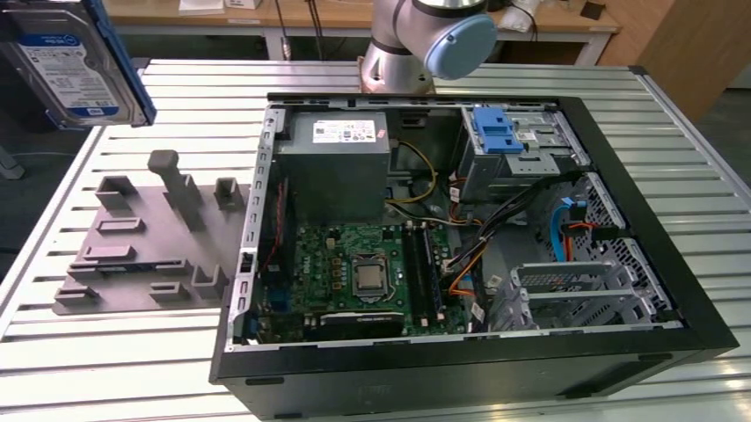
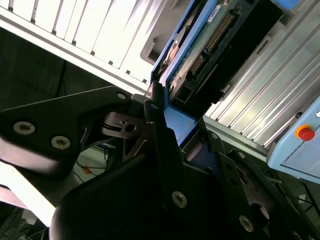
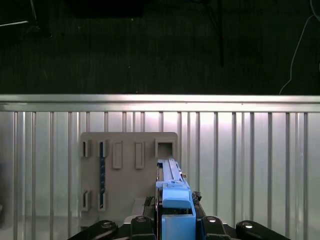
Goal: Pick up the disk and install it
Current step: 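Pick up the disk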
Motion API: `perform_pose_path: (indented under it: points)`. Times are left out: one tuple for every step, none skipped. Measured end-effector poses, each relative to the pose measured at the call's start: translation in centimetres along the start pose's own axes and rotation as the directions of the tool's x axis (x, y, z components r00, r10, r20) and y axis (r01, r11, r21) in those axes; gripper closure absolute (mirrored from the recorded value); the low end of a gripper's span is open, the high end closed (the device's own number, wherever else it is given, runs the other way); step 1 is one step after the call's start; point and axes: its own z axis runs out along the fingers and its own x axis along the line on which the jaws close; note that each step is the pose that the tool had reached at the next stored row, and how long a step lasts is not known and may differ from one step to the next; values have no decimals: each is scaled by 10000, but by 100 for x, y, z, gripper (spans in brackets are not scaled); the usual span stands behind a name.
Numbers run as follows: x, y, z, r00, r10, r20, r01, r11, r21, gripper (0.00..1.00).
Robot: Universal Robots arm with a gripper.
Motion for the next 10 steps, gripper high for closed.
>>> perform_pose_path:
  points:
    - [2, 0, 1, 10000, -1, 2, 1, 10000, -4, 64]
    - [5, 0, 0, 10000, -2, 8, 2, 10000, -8, 64]
    - [9, 1, 0, 10000, -2, 19, 2, 10000, -11, 64]
    - [15, 0, -1, 10000, -1, 31, 1, 10000, -15, 64]
    - [25, 0, -1, 10000, -1, 42, 1, 10000, -18, 64]
    - [36, 0, -1, 10000, -1, 55, 1, 10000, -19, 64]
    - [51, 0, -1, 10000, -1, 65, 2, 10000, -21, 64]
    - [67, -1, -1, 10000, -2, 74, 2, 10000, -21, 64]
    - [82, -1, -2, 10000, -1, 78, 2, 10000, -23, 64]
    - [100, -1, -2, 10000, -1, 83, 1, 10000, -22, 64]
